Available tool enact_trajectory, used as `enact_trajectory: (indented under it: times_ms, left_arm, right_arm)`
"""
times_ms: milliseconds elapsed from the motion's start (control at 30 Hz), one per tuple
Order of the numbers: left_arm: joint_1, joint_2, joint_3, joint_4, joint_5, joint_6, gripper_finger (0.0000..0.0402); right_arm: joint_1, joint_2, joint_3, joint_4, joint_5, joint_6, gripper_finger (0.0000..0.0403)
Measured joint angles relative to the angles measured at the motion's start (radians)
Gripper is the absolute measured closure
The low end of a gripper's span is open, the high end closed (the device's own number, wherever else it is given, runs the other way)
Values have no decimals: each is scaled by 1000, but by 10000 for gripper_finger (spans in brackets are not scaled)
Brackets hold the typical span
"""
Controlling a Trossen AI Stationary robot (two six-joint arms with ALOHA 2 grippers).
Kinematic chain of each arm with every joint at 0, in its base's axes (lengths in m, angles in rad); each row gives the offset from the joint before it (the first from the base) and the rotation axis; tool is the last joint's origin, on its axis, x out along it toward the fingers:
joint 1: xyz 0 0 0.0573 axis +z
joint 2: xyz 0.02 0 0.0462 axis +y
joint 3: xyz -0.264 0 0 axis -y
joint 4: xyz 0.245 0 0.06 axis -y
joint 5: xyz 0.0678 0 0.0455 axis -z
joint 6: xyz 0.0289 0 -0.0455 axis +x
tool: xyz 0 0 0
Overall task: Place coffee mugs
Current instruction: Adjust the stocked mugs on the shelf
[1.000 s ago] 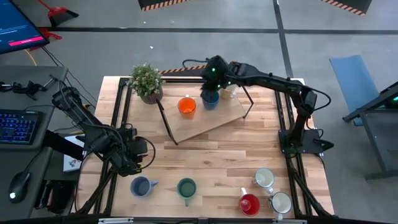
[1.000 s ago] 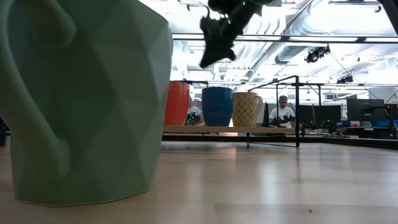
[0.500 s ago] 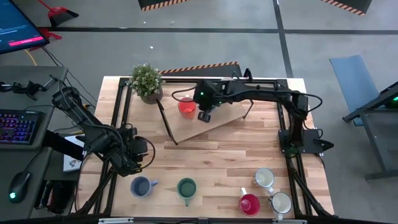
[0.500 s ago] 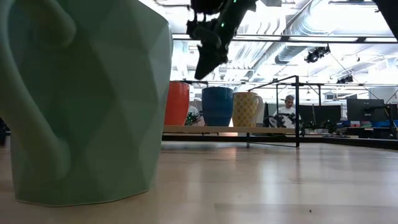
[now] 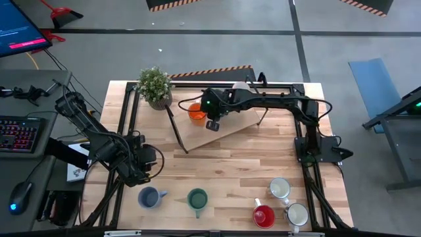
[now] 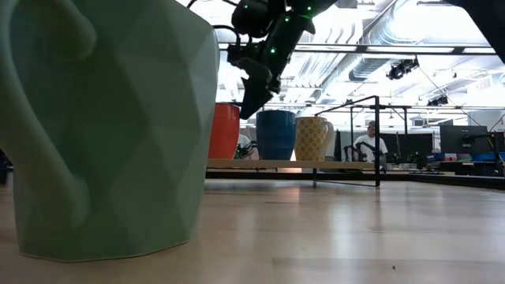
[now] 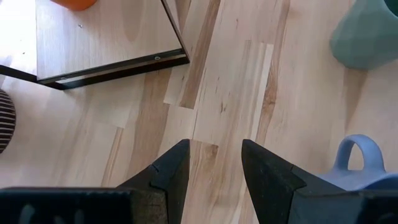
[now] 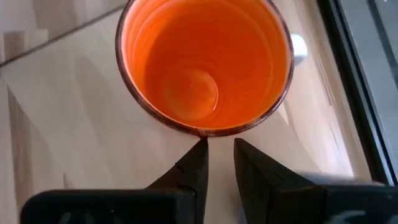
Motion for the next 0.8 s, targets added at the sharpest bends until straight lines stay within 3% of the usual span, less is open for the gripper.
enact_trajectory:
  times_ms: [500,667,800]
  left_arm:
    - [0,0,0,0,0,1,268]
    - [0,0,0,0,0,1,268]
    - [0,0,0,-1,0,1,268]
  right_arm:
    - [3,22,0,42,-61,-9,341]
    - [3,22,0,24,63,5,341]
    - [2,22,0,61,86,9,341]
